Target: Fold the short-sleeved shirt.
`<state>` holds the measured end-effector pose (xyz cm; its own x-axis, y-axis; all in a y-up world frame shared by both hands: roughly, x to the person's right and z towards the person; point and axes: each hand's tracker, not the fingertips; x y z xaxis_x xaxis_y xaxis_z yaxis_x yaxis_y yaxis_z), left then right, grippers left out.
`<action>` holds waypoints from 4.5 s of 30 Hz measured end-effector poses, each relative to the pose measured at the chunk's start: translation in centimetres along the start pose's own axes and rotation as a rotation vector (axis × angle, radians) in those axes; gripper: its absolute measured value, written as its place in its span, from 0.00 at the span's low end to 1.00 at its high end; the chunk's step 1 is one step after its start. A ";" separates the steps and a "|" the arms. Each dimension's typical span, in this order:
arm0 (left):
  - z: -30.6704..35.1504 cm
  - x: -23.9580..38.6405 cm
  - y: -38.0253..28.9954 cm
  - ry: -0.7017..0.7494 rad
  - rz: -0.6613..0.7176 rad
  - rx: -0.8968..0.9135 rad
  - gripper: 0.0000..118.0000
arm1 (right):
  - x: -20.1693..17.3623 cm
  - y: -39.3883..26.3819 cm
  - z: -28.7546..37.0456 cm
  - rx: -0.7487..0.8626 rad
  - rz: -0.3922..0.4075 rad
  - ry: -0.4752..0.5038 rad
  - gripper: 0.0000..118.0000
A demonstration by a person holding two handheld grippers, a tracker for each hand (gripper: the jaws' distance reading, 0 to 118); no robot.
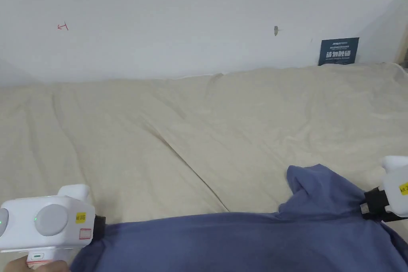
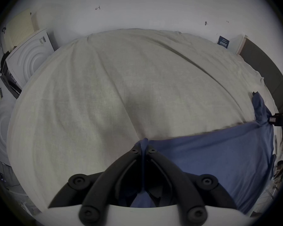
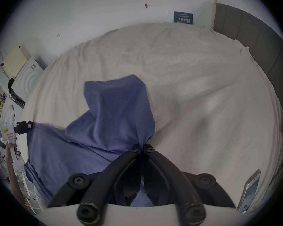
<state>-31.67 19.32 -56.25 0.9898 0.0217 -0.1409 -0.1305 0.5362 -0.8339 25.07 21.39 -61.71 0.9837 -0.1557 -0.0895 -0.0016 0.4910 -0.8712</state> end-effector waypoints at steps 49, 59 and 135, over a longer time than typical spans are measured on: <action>19.7 -5.4 -22.7 -0.113 0.088 0.221 0.85 | -8.8 -21.2 16.6 0.122 0.196 0.301 0.67; 17.8 -6.4 -25.5 -0.231 0.137 0.173 0.00 | -21.6 -23.3 9.1 0.044 0.273 0.452 0.00; 10.1 24.3 -13.6 -0.861 -0.158 -0.184 0.77 | -2.5 -27.4 10.8 0.116 -0.135 0.259 0.00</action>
<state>-5.25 21.08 -42.95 0.6876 0.6243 0.3707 0.0772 0.4448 -0.8923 24.59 17.55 -32.39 0.8951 -0.4321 -0.1099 0.1611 0.5432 -0.8240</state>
